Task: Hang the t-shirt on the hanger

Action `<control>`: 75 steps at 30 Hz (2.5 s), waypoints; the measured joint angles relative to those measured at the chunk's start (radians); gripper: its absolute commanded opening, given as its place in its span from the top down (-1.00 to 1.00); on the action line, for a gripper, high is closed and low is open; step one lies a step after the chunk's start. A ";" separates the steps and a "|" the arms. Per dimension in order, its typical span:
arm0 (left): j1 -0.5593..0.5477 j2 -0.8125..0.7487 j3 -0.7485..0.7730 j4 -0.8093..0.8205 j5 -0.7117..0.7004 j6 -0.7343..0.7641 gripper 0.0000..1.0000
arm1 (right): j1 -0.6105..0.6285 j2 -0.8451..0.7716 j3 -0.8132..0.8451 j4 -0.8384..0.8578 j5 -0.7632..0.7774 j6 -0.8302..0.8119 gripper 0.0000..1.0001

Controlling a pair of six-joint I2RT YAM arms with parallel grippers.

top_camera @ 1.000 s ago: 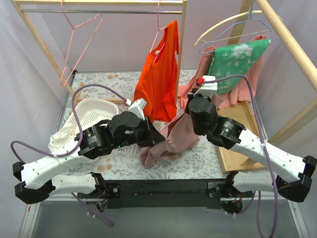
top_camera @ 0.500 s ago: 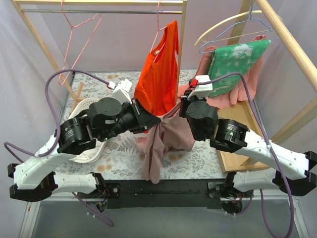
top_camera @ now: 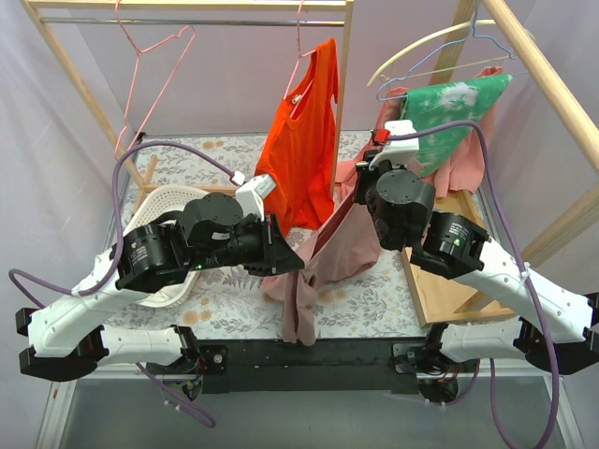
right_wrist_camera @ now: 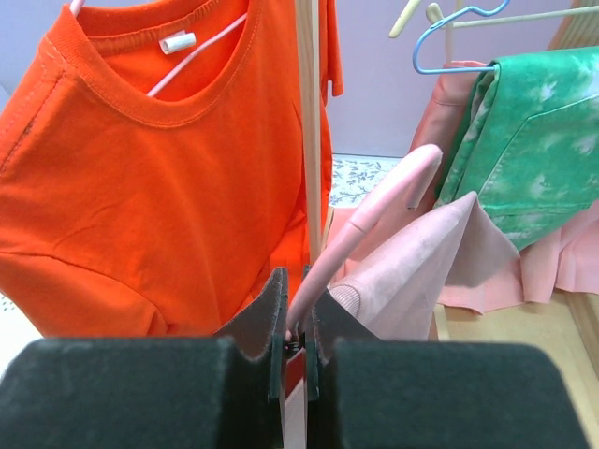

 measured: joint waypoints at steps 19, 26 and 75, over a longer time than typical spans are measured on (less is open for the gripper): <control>0.000 0.006 0.055 -0.040 -0.086 0.027 1.00 | 0.162 0.106 0.168 -0.173 -0.070 0.111 0.97; 0.000 0.003 0.115 -0.063 -0.124 0.064 0.04 | 0.136 0.111 0.168 -0.185 -0.138 0.083 0.97; -0.001 0.071 -0.050 -0.026 -0.080 0.109 -0.10 | -0.053 0.229 0.253 -0.447 -0.402 0.189 0.97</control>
